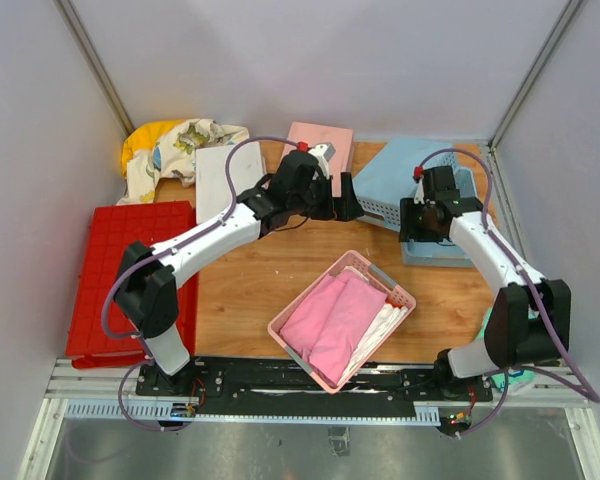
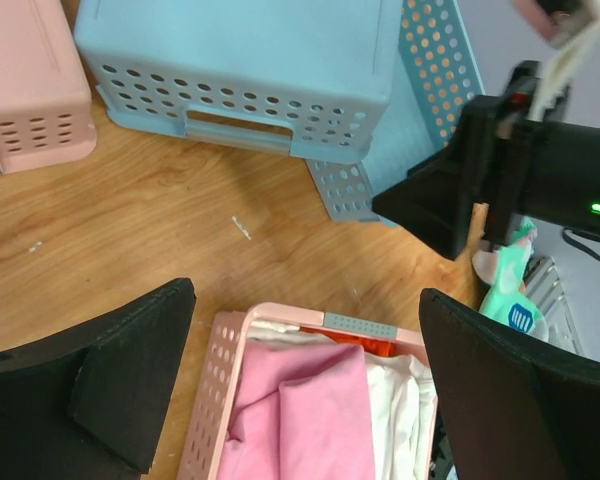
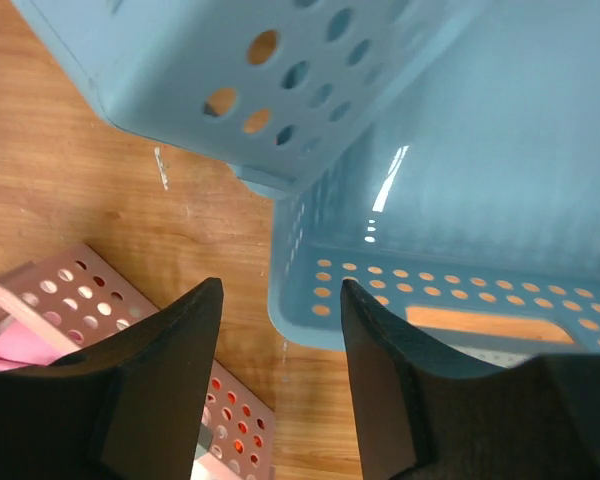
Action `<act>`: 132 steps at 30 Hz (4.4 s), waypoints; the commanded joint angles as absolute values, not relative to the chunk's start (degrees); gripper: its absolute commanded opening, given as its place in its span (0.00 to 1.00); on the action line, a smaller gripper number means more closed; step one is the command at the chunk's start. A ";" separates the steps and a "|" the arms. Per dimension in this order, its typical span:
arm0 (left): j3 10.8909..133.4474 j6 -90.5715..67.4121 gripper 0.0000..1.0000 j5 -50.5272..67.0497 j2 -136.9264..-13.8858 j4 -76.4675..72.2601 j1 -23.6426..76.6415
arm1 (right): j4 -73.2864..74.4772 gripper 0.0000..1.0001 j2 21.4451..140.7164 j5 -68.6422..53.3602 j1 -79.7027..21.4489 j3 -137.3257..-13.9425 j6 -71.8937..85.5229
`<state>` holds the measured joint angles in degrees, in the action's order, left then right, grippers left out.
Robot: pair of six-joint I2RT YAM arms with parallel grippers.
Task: Turn the large container upside down
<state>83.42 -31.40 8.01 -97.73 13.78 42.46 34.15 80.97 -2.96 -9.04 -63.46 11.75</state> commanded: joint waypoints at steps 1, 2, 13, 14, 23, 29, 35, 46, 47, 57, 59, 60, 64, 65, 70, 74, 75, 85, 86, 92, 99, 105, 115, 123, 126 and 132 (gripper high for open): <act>82.12 -32.58 0.99 11.73 -96.57 9.87 42.76 | 33.39 0.49 85.98 -1.41 -11.46 -64.40 9.40; 82.14 -32.60 0.99 12.44 -96.83 9.65 42.87 | 33.17 0.47 87.29 -1.41 -11.43 -64.61 9.67; 84.30 -45.93 0.96 25.81 -110.52 -6.45 45.57 | 32.78 0.03 88.20 2.54 -11.43 -63.39 10.84; 83.64 -48.43 0.96 27.28 -111.74 -10.35 45.65 | 32.73 0.01 87.83 2.55 -11.48 -63.12 11.01; 90.71 -52.92 0.93 28.36 -122.09 -18.64 46.92 | 35.23 0.01 82.29 1.41 -11.49 -60.71 13.46; 97.08 -54.50 0.93 27.86 -127.35 -18.19 46.93 | 42.50 0.01 74.29 3.37 -11.47 -60.21 15.45; 104.29 -54.24 0.93 28.38 -132.57 -15.55 46.93 | 51.55 0.01 66.38 4.09 -11.48 -60.80 18.92; 111.48 -53.91 0.93 29.87 -137.96 -13.14 46.93 | 56.31 0.01 51.39 11.77 -11.48 -63.43 23.51; 111.53 -53.88 0.93 30.00 -138.01 -13.18 46.93 | 56.26 0.01 50.78 12.30 -11.44 -64.39 23.52; 109.92 -48.44 0.95 31.10 -129.42 -6.76 46.79 | 49.25 0.01 50.34 9.16 -10.21 -70.15 29.62; 106.01 -47.32 0.96 29.95 -125.35 -6.78 46.21 | 44.99 0.01 49.75 4.08 -8.50 -68.76 31.94; 103.70 -47.33 0.96 29.51 -123.24 -7.48 45.73 | 42.53 0.01 49.60 1.37 -7.01 -67.89 33.38; 95.75 -48.37 0.97 29.42 -116.96 -10.73 43.25 | 31.78 0.01 49.16 -10.70 0.34 -62.34 39.58; 94.70 -48.13 0.97 29.64 -116.11 -10.71 42.78 | 27.75 0.01 49.06 -13.42 2.83 -60.67 41.46; 93.42 -45.74 0.97 30.56 -114.53 -8.30 41.88 | 9.83 0.00 49.18 -24.65 9.49 -49.72 53.46; 93.03 -45.06 0.97 31.99 -114.26 -8.49 41.75 | -5.17 0.01 51.20 -30.47 11.31 -42.44 61.32; 93.37 -44.46 0.97 32.38 -114.30 -8.18 41.61 | -8.92 0.01 51.81 -31.63 11.38 -41.34 63.88; 98.33 -39.03 0.97 32.73 -114.97 -2.00 39.90 | -49.34 0.01 68.19 -39.51 13.82 -37.89 82.41; 98.95 -38.68 0.97 32.84 -115.10 -1.24 39.70 | -55.99 0.01 70.51 -39.77 14.32 -37.23 85.85; 99.28 -37.67 0.98 33.13 -114.22 -0.03 39.46 | -68.80 0.01 76.72 -41.45 15.95 -32.25 94.48; 99.21 -38.47 0.98 34.27 -114.52 -0.52 39.46 | -62.58 0.01 72.26 -43.10 19.06 -27.31 93.48; 99.95 -38.65 0.98 34.37 -115.08 -0.76 39.79 | -41.11 0.01 66.66 -50.05 24.49 -26.11 87.99; 102.20 -38.82 0.98 35.20 -116.94 -0.17 40.63 | -3.05 0.09 58.99 -53.48 33.98 -25.10 69.17; 103.26 -37.79 0.98 35.20 -117.75 1.36 41.89 | 13.04 0.29 54.54 -48.86 39.23 -25.53 58.31; 103.45 -37.41 0.99 35.03 -117.70 2.03 42.39 | 19.26 0.36 54.02 -45.79 40.24 -26.88 53.94; 102.53 -36.38 0.99 34.05 -116.05 2.97 43.51 | 31.57 0.47 55.20 -37.60 45.40 -30.84 44.15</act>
